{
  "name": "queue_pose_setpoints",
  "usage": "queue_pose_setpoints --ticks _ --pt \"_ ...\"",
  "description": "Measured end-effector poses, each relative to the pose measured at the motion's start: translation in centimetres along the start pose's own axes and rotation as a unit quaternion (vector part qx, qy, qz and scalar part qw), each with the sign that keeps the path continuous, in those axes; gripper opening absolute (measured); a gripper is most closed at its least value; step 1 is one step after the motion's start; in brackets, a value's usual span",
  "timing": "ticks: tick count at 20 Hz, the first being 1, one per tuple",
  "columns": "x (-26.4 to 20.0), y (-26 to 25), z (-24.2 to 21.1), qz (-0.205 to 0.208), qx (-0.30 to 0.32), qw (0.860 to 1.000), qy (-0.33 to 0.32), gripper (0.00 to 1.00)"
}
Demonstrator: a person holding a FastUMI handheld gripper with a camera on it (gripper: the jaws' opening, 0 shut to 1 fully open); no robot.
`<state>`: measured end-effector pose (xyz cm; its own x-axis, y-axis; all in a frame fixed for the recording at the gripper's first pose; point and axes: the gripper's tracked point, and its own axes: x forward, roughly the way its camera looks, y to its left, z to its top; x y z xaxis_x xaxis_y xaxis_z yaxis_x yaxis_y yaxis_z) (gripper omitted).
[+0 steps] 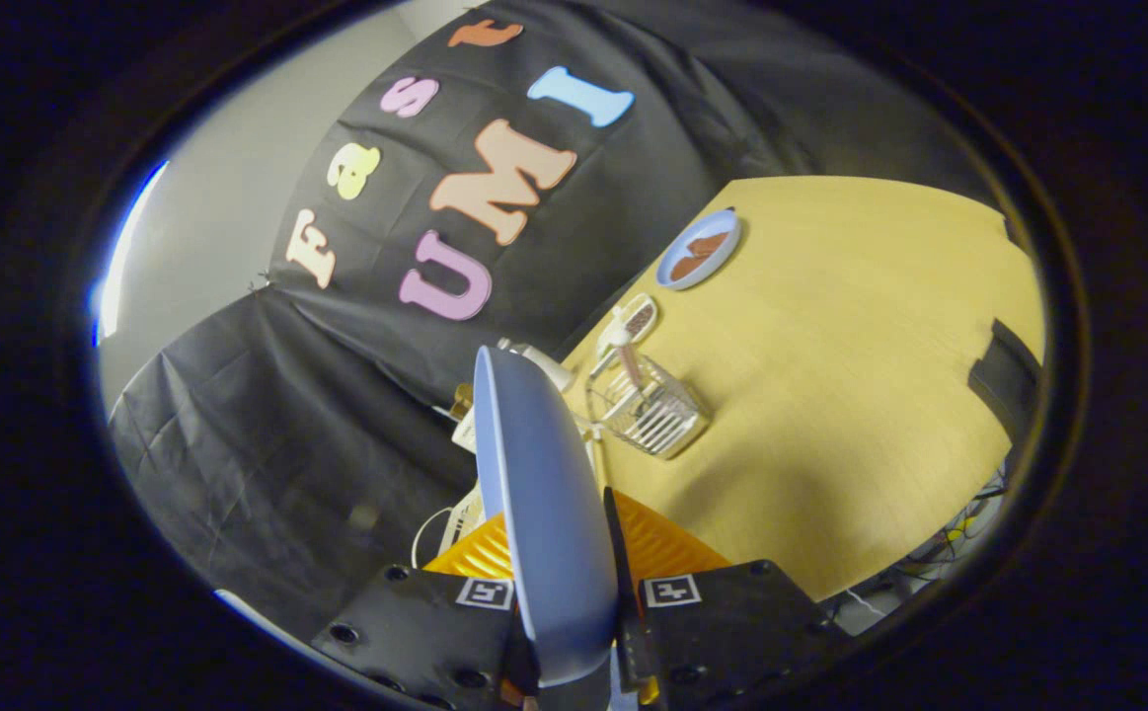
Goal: Take the plate from the dish rack, then take the spoon from the basket and place it into the plate.
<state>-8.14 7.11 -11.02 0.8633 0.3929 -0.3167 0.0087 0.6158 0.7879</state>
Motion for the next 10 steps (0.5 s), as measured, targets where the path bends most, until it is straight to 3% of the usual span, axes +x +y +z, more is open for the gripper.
queue_pose_setpoints --ticks 3,10 --pt "-0.5 -3.6 -0.2 -0.012 0.041 0.999 -0.034 0.33" --pt "0.6 -10.2 0.1 -0.073 0.068 0.994 -0.047 0.33"
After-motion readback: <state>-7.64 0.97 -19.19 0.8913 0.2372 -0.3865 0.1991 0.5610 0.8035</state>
